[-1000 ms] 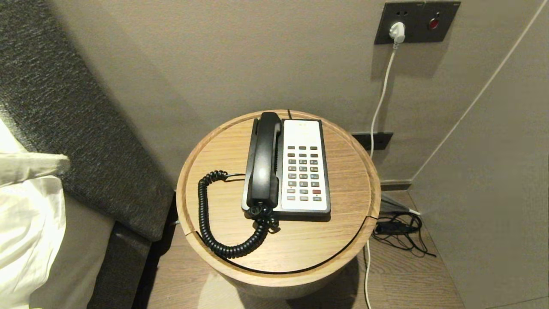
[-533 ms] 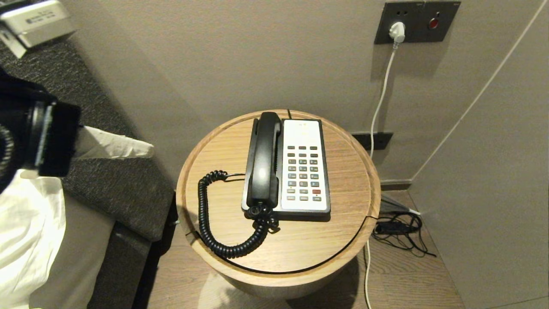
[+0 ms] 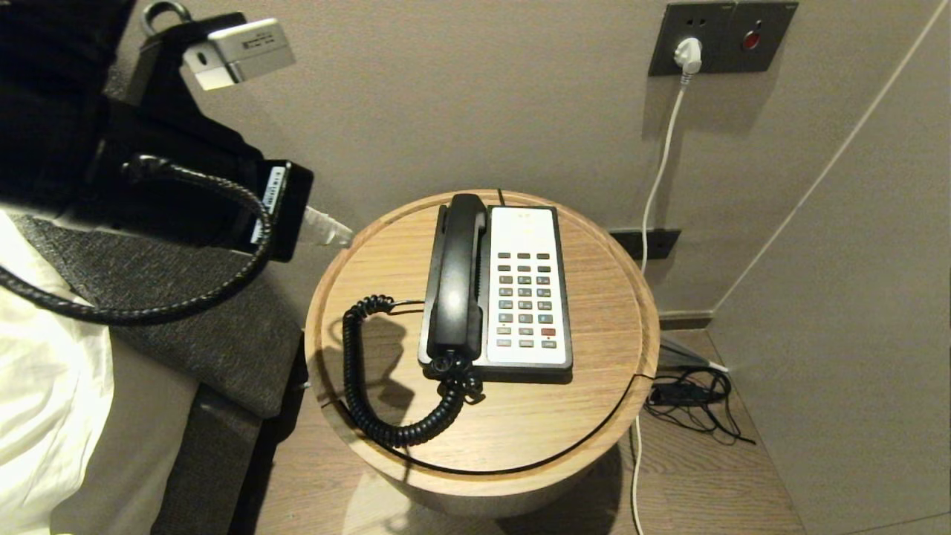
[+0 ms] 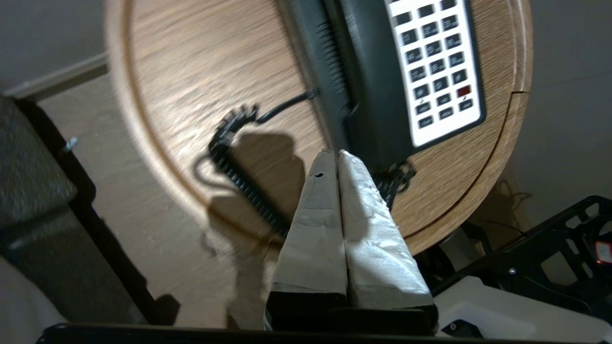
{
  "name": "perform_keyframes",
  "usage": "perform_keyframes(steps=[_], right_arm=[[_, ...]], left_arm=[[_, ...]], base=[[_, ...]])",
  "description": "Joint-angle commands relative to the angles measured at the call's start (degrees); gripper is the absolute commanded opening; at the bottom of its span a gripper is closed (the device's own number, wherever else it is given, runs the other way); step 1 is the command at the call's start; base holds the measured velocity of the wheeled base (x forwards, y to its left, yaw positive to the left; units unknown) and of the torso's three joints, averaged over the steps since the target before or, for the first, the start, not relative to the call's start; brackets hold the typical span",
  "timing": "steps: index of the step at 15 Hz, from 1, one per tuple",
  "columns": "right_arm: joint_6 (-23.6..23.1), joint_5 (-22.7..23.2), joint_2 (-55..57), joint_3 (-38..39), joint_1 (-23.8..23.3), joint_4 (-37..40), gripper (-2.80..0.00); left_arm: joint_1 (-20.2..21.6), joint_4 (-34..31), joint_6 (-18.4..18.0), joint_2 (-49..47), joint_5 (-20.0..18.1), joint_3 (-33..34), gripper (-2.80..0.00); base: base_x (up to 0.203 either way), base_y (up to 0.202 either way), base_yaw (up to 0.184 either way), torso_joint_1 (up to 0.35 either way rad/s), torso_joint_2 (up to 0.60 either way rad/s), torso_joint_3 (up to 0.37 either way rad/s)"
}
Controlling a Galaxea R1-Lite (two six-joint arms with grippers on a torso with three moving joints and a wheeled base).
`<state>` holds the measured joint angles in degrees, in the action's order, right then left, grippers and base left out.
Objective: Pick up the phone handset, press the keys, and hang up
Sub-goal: Pick up the desk phone handset
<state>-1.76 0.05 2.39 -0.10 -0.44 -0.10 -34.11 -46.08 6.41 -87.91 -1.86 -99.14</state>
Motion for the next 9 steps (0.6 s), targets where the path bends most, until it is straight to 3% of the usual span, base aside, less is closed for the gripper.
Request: perform_keyframes(steps=[1, 4, 7, 8, 9], right_arm=[[0.0, 0.0, 0.0, 0.0, 0.0, 0.0, -2.8], [0.0, 0.0, 0.0, 0.0, 0.0, -0.1, -2.8], [0.0, 0.0, 0.0, 0.0, 0.0, 0.0, -2.8], [0.0, 0.0, 0.0, 0.0, 0.0, 0.0, -2.8], [0.0, 0.0, 0.0, 0.0, 0.0, 0.0, -2.8]], left_arm=[[-4.4, -0.4, 0.0, -4.8, 2.8, -3.0, -2.8], [-10.5, -1.1, 0.0, -9.2, 9.4, -6.1, -2.8], [-12.8, -4.1, 0.0, -13.5, 13.4, -10.6, -2.8], [-13.4, -4.0, 0.0, -14.3, 15.2, -10.9, -0.39], [-13.6, -3.9, 0.2, -14.7, 16.4, -11.0, 0.0]], base=[[0.0, 0.0, 0.0, 0.0, 0.0, 0.0], [0.0, 0.0, 0.0, 0.0, 0.0, 0.0], [0.0, 0.0, 0.0, 0.0, 0.0, 0.0], [0.0, 0.0, 0.0, 0.0, 0.0, 0.0], [0.0, 0.0, 0.0, 0.0, 0.0, 0.0]])
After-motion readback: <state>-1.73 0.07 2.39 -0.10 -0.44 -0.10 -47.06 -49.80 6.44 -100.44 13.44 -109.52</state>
